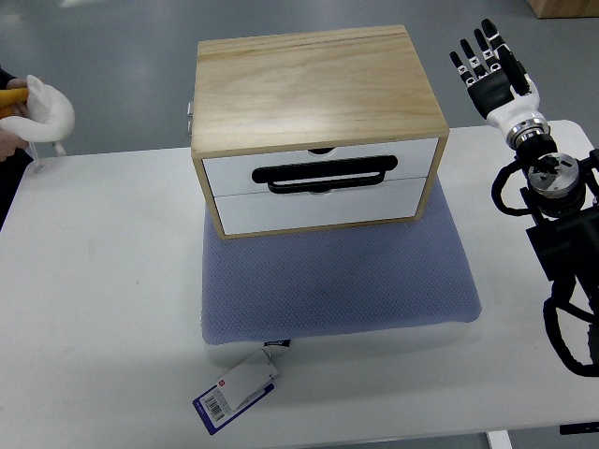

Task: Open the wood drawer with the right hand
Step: 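Raise the right hand and swing it over the wooden box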

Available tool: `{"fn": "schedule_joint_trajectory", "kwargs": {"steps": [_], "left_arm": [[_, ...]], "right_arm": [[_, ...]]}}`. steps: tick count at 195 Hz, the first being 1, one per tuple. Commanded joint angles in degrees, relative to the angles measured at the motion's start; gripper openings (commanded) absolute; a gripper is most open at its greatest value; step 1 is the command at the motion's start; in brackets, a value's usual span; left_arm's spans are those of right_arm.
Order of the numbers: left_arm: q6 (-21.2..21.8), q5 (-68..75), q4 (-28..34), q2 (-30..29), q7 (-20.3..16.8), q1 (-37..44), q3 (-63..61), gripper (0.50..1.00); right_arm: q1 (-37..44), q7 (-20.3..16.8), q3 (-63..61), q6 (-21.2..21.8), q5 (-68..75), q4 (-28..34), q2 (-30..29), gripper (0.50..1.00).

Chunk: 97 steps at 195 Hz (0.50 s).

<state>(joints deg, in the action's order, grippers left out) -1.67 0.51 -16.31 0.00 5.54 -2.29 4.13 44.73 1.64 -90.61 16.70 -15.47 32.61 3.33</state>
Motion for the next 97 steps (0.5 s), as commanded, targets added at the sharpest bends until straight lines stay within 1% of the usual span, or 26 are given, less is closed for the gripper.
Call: {"fn": "schedule_joint_trajectory", "kwargs": {"steps": [1,72,73,84,97], "left_arm": [[-0.1,0.0,0.0,0.0,0.0,-0.1,0.0,1.000],[0.0,-0.4,0.0,0.0,0.0,-0.1,0.4,1.000],[0.0,-0.2,-0.1,0.0,0.0,-0.1,0.4,1.000],[-0.1,-0.2,-0.1,0.0,0.0,-0.1,0.4,1.000],[-0.1,-0.2,-0.2,0.0,0.0,-0.1,0.4,1.000]], "right_arm": [[0.0,0.0,0.1,0.0,0.0,0.0,0.0,0.946],[0.4,-0.1,0.2,-0.1,0.0,0.0,0.1,0.946],[1.7,-0.1,0.3,-0.1,-0.1,0.0,0.2,0.946],[2.9,-0.2,1.1,-0.1,-0.1,0.1,1.1,0.946],[4.4,-0.4,3.4,-0.3,-0.1,0.0,3.5,0.946]]}}
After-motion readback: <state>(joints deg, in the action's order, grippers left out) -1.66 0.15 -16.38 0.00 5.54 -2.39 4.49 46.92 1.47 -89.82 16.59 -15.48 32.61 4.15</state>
